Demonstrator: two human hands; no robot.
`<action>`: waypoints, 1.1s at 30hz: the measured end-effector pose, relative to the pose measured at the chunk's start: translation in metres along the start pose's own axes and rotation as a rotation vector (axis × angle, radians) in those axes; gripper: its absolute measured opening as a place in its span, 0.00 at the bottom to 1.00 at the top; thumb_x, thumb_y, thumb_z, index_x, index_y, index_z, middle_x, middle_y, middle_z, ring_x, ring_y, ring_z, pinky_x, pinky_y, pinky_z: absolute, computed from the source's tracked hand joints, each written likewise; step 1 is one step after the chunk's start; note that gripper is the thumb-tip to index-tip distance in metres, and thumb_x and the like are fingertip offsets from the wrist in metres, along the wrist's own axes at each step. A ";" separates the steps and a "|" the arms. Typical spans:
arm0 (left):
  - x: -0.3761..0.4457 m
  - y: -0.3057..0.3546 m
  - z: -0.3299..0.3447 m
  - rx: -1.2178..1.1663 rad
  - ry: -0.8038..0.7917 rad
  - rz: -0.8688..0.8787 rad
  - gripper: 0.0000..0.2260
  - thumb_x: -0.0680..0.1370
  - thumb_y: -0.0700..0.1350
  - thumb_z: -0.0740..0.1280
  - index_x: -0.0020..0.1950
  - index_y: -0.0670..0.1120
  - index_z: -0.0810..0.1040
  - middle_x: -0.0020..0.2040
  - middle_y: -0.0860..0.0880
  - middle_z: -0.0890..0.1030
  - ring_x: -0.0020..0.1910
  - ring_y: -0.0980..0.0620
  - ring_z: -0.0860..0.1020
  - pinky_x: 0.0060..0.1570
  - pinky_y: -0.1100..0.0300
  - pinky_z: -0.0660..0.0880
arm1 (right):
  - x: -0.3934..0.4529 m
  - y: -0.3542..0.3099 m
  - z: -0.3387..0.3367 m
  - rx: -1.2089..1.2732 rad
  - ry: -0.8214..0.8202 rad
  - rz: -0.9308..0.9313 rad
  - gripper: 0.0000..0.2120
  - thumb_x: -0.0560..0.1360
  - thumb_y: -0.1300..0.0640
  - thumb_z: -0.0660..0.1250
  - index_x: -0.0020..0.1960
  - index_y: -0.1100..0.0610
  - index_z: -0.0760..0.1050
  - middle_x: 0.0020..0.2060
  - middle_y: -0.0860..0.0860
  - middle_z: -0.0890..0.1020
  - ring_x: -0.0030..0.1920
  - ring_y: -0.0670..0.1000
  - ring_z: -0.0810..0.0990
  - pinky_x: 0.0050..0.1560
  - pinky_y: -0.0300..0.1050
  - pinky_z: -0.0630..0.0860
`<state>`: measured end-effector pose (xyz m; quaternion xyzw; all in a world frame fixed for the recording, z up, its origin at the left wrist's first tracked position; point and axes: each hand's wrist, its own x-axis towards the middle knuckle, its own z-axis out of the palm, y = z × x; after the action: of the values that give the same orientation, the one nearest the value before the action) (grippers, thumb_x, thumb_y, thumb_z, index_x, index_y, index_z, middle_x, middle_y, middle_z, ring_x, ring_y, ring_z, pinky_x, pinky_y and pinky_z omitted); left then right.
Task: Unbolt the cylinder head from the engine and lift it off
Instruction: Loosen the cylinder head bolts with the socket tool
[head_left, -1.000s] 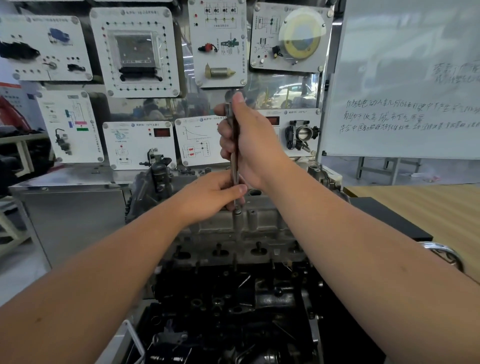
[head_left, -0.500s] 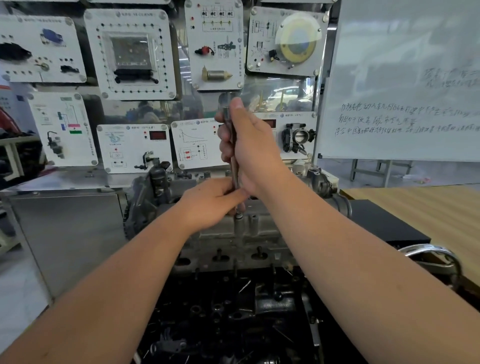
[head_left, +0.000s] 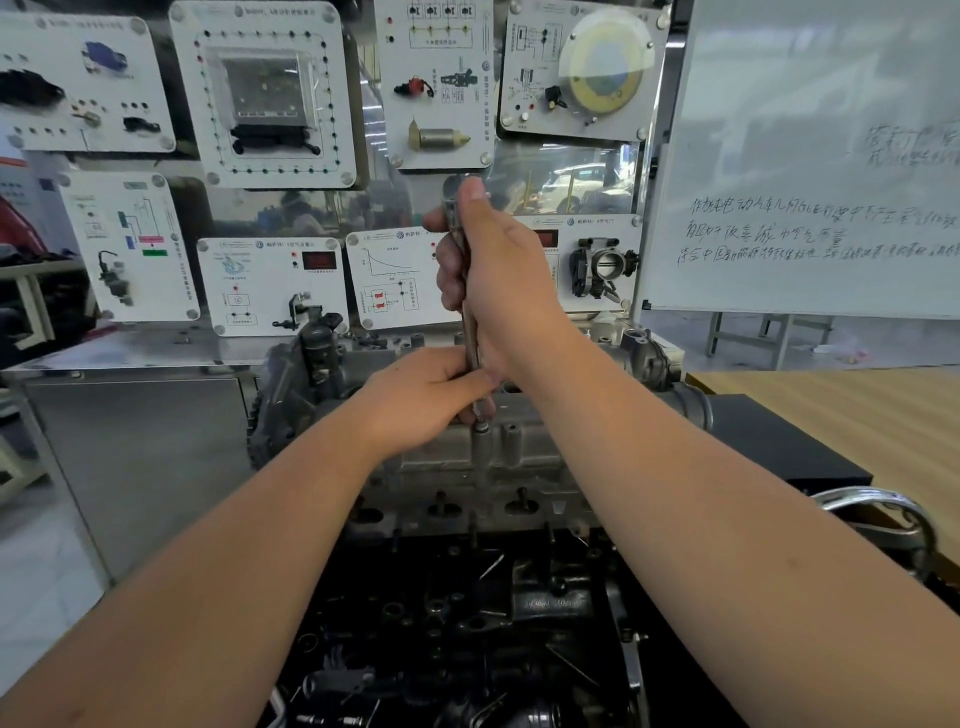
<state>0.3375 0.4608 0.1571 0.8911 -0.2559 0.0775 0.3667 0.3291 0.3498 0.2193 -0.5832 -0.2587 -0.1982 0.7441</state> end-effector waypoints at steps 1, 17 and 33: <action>0.000 0.000 0.000 -0.020 -0.008 0.003 0.09 0.83 0.55 0.63 0.51 0.55 0.81 0.43 0.61 0.86 0.42 0.60 0.84 0.54 0.50 0.79 | 0.000 0.000 0.000 0.042 -0.013 0.025 0.21 0.84 0.43 0.55 0.45 0.58 0.75 0.25 0.47 0.67 0.26 0.47 0.61 0.29 0.43 0.58; 0.000 -0.003 -0.001 -0.079 0.015 0.055 0.09 0.83 0.54 0.64 0.52 0.53 0.81 0.45 0.58 0.85 0.42 0.56 0.85 0.53 0.49 0.79 | 0.002 0.000 -0.002 0.126 0.027 0.043 0.21 0.85 0.44 0.54 0.44 0.56 0.77 0.24 0.46 0.66 0.24 0.46 0.60 0.26 0.41 0.56; -0.004 0.001 -0.001 -0.035 0.014 0.049 0.07 0.81 0.57 0.64 0.52 0.58 0.80 0.46 0.59 0.86 0.45 0.59 0.84 0.54 0.50 0.79 | -0.002 -0.014 0.002 0.084 0.001 0.086 0.20 0.86 0.48 0.55 0.44 0.56 0.79 0.25 0.47 0.68 0.25 0.46 0.63 0.27 0.40 0.60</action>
<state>0.3337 0.4624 0.1577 0.8775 -0.2763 0.0882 0.3819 0.3192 0.3481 0.2286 -0.5619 -0.2409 -0.1554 0.7759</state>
